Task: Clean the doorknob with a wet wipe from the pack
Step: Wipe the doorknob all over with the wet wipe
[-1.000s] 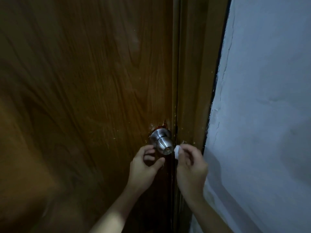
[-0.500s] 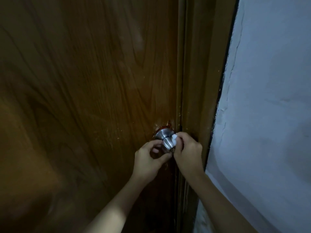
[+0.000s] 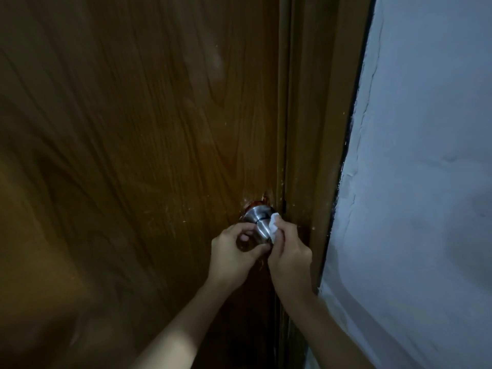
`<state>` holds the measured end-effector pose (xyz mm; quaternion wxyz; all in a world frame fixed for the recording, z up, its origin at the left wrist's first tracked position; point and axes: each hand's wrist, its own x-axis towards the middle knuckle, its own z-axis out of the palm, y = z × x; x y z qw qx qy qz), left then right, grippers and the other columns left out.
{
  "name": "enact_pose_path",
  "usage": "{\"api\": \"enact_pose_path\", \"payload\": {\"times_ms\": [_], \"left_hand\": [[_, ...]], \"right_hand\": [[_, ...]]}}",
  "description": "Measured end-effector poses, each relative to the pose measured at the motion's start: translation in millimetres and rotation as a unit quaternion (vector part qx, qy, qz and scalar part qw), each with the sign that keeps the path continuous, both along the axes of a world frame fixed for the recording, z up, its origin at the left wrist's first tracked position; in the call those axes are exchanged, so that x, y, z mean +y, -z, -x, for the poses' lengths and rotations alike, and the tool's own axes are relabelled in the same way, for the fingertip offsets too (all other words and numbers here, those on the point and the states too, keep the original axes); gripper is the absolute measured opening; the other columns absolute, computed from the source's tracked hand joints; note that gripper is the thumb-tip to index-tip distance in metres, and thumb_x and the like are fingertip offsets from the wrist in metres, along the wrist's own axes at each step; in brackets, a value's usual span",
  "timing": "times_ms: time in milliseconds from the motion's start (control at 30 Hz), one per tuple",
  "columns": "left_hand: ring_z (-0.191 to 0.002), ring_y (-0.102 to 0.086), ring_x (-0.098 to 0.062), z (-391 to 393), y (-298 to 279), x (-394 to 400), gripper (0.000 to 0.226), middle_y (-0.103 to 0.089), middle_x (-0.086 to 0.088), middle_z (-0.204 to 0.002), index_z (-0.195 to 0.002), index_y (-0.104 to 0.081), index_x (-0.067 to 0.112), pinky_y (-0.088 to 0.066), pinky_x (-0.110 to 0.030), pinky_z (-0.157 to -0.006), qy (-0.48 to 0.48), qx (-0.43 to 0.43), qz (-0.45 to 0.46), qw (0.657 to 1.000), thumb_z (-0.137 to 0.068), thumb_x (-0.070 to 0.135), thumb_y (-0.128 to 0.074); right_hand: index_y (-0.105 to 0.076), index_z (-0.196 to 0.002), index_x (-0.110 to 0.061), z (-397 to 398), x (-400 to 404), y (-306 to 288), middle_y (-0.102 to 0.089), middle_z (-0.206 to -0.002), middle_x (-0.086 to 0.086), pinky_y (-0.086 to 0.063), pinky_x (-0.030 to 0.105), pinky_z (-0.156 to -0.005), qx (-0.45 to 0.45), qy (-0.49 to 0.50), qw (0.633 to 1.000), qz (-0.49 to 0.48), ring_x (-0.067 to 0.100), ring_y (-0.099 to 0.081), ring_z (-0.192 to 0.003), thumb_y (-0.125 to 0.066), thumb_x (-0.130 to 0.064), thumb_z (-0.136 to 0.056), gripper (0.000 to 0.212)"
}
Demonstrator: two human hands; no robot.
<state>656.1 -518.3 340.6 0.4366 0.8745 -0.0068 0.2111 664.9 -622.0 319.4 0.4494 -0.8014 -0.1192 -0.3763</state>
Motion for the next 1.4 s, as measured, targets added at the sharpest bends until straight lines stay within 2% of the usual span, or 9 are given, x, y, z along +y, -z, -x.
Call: {"api": "enact_pose_path", "payload": {"times_ms": [100, 233, 467, 633, 733, 933, 1067, 1200, 1400], "left_hand": [[-0.094, -0.053, -0.001, 0.9, -2.6, 5.4, 0.048, -0.062, 0.007, -0.11, -0.114, -0.059, 0.022, -0.046, -0.018, -0.081, 0.024, 0.014, -0.008, 1.0, -0.069, 0.021, -0.076], [-0.099, -0.054, -0.003, 4.9, -6.7, 13.5, 0.052, -0.06, 0.008, -0.113, -0.119, -0.056, 0.024, -0.045, -0.017, -0.081, 0.051, 0.025, -0.016, 0.998, -0.071, 0.022, -0.074], [-0.088, -0.057, 0.001, 7.5, -5.2, 25.4, 0.037, -0.063, 0.014, -0.095, -0.1, -0.063, 0.026, -0.043, -0.005, -0.069, 0.035, 0.009, -0.008, 0.999, -0.066, 0.023, -0.078], [-0.086, -0.056, 0.002, 7.1, -6.5, 26.2, 0.032, -0.062, 0.015, -0.093, -0.099, -0.063, 0.024, -0.043, -0.003, -0.067, 0.027, 0.007, -0.015, 0.999, -0.07, 0.023, -0.076], [-0.085, -0.057, 0.001, 7.1, -6.0, 27.3, 0.03, -0.063, 0.013, -0.093, -0.097, -0.063, 0.026, -0.043, -0.005, -0.065, 0.027, 0.007, -0.011, 1.0, -0.07, 0.023, -0.076], [-0.085, -0.055, 0.003, 5.8, -2.2, 27.4, 0.029, -0.059, 0.019, -0.09, -0.096, -0.062, 0.027, -0.041, -0.001, -0.066, 0.028, 0.016, -0.011, 0.999, -0.071, 0.023, -0.075], [-0.085, -0.054, 0.005, 3.5, -3.4, 22.0, 0.029, -0.059, 0.019, -0.091, -0.097, -0.062, 0.027, -0.042, -0.005, -0.064, 0.024, 0.016, -0.012, 1.0, -0.071, 0.023, -0.074], [-0.087, -0.053, 0.004, 3.1, -4.8, 16.2, 0.034, -0.059, 0.016, -0.096, -0.104, -0.061, 0.024, -0.038, -0.01, -0.064, 0.023, 0.009, -0.018, 1.0, -0.072, 0.02, -0.074], [-0.088, -0.056, -0.002, 7.6, -5.3, 17.4, 0.035, -0.063, 0.011, -0.096, -0.102, -0.063, 0.02, -0.043, -0.013, -0.073, 0.007, -0.023, -0.005, 1.0, -0.069, 0.017, -0.076]], "right_hand": [[-0.06, -0.094, -0.002, -0.5, 1.6, -0.6, -0.063, -0.071, 0.002, -0.039, -0.002, -0.047, 0.047, 0.029, 0.995, -0.08, -0.008, -0.05, -0.054, -0.049, -0.009, -0.092, 0.013], [-0.058, -0.083, -0.007, 1.2, -10.3, 10.4, -0.053, -0.064, -0.008, -0.041, 0.006, -0.044, 0.095, 0.016, 0.993, -0.075, -0.001, -0.051, -0.051, -0.052, -0.008, -0.091, 0.01], [-0.065, -0.094, -0.001, -0.8, -17.4, -25.6, -0.066, -0.085, 0.001, -0.045, 0.003, -0.068, -0.075, -0.025, 0.997, -0.024, 0.006, -0.062, -0.075, -0.052, -0.011, -0.087, 0.018], [-0.067, -0.091, -0.001, -26.8, 0.9, -47.6, -0.066, -0.097, 0.015, -0.052, 0.025, -0.074, 0.036, -0.092, 0.989, 0.114, 0.021, -0.063, -0.085, -0.058, 0.001, -0.083, 0.012], [-0.067, -0.086, -0.001, -35.3, -0.9, -57.2, -0.064, -0.095, 0.015, -0.046, 0.023, -0.068, 0.073, -0.075, 0.987, 0.123, 0.023, -0.061, -0.083, -0.059, 0.0, -0.082, 0.009], [-0.059, -0.111, -0.003, -32.2, -2.2, -57.8, -0.058, -0.115, 0.015, -0.05, 0.034, -0.088, 0.204, 0.007, 0.954, 0.218, 0.026, -0.057, -0.102, -0.06, -0.003, -0.083, 0.027], [-0.067, -0.096, 0.006, -25.7, -7.3, -52.5, -0.065, -0.103, 0.026, -0.047, 0.043, -0.087, 0.235, -0.038, 0.97, 0.046, 0.038, -0.058, -0.099, -0.051, 0.009, -0.081, 0.021], [-0.055, -0.122, -0.007, -11.9, -5.7, -35.9, -0.055, -0.129, 0.011, -0.041, 0.024, -0.095, 0.213, -0.061, 0.975, 0.033, 0.023, -0.051, -0.118, -0.054, 0.002, -0.084, 0.039], [-0.033, -0.137, -0.021, -2.2, 2.0, -31.0, -0.041, -0.134, 0.0, -0.033, 0.031, -0.098, 0.296, -0.136, 0.943, -0.07, 0.018, -0.04, -0.123, -0.061, -0.005, -0.079, 0.066]]}}
